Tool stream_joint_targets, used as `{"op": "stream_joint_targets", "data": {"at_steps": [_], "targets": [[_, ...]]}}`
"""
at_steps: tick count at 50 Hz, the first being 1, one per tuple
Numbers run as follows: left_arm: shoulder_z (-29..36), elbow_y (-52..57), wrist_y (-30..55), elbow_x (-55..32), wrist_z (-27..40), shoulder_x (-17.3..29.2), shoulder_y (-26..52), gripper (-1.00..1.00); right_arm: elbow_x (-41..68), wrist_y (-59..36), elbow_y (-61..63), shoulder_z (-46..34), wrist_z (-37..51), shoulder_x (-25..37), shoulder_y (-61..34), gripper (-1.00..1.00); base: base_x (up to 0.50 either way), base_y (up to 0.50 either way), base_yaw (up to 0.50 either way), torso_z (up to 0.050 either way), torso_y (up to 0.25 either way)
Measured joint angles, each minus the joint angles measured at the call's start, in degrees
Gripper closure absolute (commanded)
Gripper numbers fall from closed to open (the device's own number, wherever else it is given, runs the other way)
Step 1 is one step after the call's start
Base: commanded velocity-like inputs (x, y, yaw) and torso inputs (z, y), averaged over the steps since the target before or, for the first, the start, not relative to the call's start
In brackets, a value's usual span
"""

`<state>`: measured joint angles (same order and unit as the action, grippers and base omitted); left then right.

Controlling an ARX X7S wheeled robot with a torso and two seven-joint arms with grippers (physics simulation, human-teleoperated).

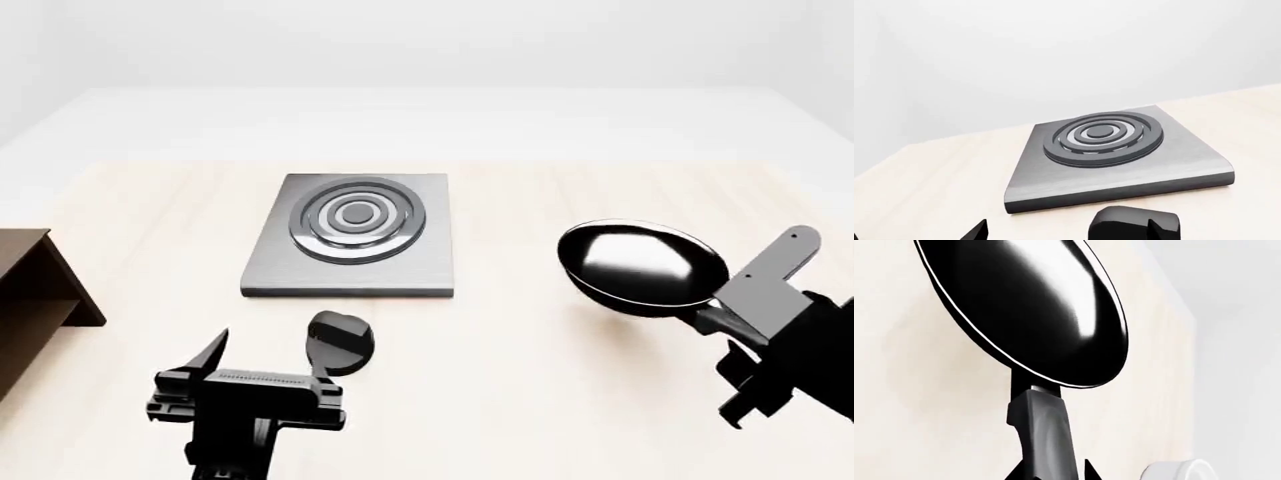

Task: Turn on the stove and put the frying pan on it.

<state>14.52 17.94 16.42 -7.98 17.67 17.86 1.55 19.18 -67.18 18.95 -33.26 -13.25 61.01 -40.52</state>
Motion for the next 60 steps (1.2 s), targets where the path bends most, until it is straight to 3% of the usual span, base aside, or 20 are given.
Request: {"op": "stream_joint_targets", "data": {"at_steps": [27,60], "targets": [[-0.1,-0.4,-0.8,-0.6,0.6,0.4,-0.2,-1.00,-3.7,3.9,-4.5,-2.3,0.3,-8.5,-12.0,1.00,0.00,0.00,0.00,0.000,0.002],[-2.2,-1.3,-2.8,-4.4,0.5,0.2,-0.5,-1.00,-8.5,14.3,-19.2,-5.2,4.7,-23.5,-21.7,1.00,0.00,0.00,0.00,0.000,0.002]]}}
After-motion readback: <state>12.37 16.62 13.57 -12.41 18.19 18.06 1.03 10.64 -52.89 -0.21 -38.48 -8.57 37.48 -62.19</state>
